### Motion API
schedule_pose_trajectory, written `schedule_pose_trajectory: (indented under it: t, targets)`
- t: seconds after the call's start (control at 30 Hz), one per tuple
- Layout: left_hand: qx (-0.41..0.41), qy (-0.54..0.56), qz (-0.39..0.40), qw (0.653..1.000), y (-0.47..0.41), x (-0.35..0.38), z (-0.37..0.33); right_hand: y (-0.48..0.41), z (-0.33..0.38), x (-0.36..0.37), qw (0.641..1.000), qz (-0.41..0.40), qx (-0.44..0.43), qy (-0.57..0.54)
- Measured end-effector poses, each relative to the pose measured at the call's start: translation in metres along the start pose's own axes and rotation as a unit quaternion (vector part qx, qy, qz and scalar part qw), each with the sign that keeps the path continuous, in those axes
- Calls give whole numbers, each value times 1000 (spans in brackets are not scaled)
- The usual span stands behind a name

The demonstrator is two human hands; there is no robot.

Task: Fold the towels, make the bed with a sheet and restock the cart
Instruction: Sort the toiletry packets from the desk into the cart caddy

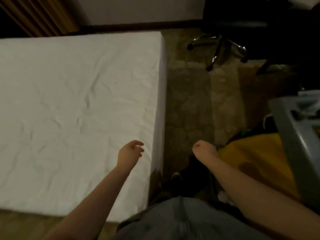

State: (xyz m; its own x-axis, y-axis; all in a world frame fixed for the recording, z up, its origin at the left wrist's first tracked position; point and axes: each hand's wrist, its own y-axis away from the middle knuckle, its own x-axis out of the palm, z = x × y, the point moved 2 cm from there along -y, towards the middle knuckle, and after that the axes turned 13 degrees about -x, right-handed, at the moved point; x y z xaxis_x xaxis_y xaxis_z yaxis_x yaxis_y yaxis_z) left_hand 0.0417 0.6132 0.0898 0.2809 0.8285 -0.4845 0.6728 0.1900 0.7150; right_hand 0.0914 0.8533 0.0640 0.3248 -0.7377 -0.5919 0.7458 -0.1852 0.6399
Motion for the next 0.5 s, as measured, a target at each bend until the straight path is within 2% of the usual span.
schedule_pose_trajectory:
  t: [0.07,0.17,0.3,0.43,0.5]
  targets:
    - [44,1,-9,999,-20,-7,-74,-29,-2,-33,1000,1,20,-19]
    - [94,-20,-1,995,-52,6,-170,-85,8,-81,996,-42,-1,-73]
    - [141,-110,9,984,-113,55,-283,-200,39,-158,982,-99,-37,-157]
    - [143,-133,-2,981,-175,83,-408,-305,77,-281,954,-140,-86,-249]
    - [132,-133,9,982,-202,92,-467,-335,94,-352,936,-191,-117,-271]
